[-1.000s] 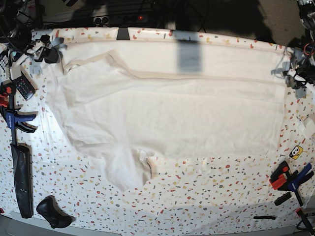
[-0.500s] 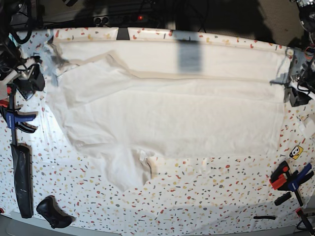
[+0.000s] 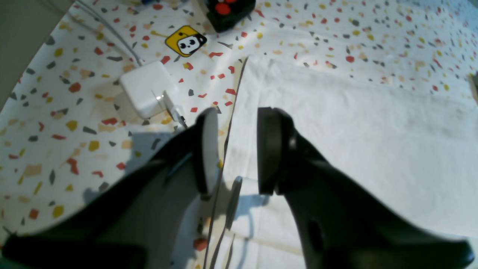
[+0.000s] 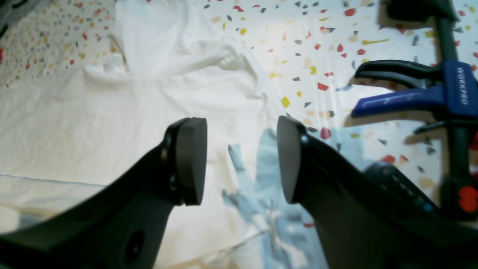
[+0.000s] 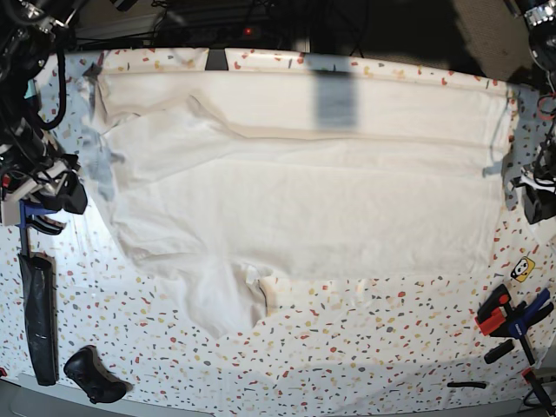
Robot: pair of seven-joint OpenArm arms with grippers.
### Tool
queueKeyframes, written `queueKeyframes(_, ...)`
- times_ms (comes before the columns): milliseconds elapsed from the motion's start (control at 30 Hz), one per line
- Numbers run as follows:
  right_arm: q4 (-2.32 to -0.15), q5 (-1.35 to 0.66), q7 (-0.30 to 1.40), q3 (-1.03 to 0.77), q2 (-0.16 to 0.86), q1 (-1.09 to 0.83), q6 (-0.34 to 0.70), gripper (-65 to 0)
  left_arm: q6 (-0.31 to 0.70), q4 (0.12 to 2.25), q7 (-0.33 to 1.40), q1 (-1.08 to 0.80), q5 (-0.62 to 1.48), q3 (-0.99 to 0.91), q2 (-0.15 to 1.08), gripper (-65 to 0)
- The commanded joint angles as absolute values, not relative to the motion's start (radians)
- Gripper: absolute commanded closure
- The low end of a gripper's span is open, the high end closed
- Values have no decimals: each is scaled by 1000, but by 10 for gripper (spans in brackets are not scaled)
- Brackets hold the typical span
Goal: Fold the T-shirt properly
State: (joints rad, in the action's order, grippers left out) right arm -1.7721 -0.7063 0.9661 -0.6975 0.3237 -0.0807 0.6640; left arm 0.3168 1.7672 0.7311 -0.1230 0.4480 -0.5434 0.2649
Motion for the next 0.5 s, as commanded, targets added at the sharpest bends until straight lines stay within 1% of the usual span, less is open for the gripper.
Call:
queueKeyframes(0,-1768,-696,945,-686,342,-53,665,-301,318,1756,713,-103,435,-523,278,-176)
queueKeyframes(33,-1750,-672,941,-669,341,-35,665,-301,318,1728,712,-89,411,-497,278,-184)
queueKeyframes(100,-1722,-624,931,-632,342,1,665,-301,317,1663,706,-53,371,-443,278,-224)
queueKeyframes(167,-1697,-569,912,-594,343,35,664,-301,297,1594,708,-10,339,-400,278,-255)
queueKeyframes(233,-1667,-518,878,-550,349,66,665,-301,275,1537,715,33,337,-373,278,-259)
queueKeyframes(367,-1580,-430,822,-463,358,148,663,-302,273,1480,757,100,340,-361,278,-259)
queueKeyframes(467,-1459,-374,802,-422,360,253,605,-302,273,1472,778,129,340,-361,278,-259)
